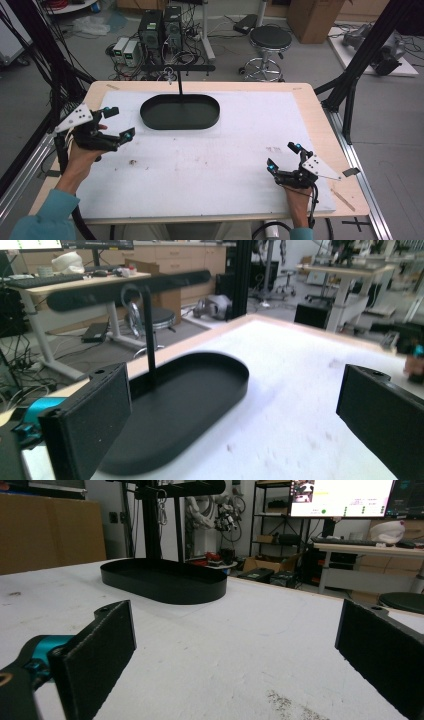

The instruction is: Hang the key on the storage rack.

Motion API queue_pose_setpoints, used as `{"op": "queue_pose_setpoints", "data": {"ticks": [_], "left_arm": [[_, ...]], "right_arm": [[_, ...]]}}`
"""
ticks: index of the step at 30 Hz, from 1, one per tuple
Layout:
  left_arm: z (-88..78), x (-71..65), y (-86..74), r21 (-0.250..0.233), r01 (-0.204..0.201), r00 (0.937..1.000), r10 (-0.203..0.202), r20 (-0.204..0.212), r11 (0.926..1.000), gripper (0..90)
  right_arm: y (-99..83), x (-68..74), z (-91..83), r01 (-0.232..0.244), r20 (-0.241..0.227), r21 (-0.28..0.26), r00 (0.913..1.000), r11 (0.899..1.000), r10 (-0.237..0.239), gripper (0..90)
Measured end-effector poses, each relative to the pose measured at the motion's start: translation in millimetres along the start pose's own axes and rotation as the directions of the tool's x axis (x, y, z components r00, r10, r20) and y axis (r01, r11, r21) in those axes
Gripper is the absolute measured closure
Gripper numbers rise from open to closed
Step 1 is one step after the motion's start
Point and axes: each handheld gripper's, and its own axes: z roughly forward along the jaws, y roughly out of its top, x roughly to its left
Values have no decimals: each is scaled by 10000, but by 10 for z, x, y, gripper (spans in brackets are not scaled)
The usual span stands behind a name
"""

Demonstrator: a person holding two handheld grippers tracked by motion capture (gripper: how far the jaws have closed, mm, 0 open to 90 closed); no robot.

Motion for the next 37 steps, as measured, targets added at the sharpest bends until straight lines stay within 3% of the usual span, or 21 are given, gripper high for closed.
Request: {"op": "queue_pose_setpoints", "data": {"ticks": [8,12,20,26,29,37], "left_arm": [[-108,-206,-450,-139,77,9999,-79,-117,9999,17],[-144,-235,-652,-133,135,9995,-139,-285,9998,17],[-180,-307,-897,-733,14,9982,-58,-593,9973,17],[-188,-331,-1052,-1132,-35,9971,-51,-761,9936,17],[-207,-336,-1067,-1390,-5,9975,-94,-706,9903,17],[-217,-327,-1078,-1518,76,9973,-186,-715,9884,17]], "right_arm": [[0,-1,1,12,-9,-2,10000,10000,-12,22],[1,1,2,18,-1,8,10000,10000,-18,22],[1,4,4,44,-15,16,10000,10000,-44,22],[2,6,5,30,-10,24,10000,10000,-30,22],[2,5,6,69,0,30,10000,10000,-69,22],[1,4,5,39,-29,31,10000,10000,-39,22]]}}
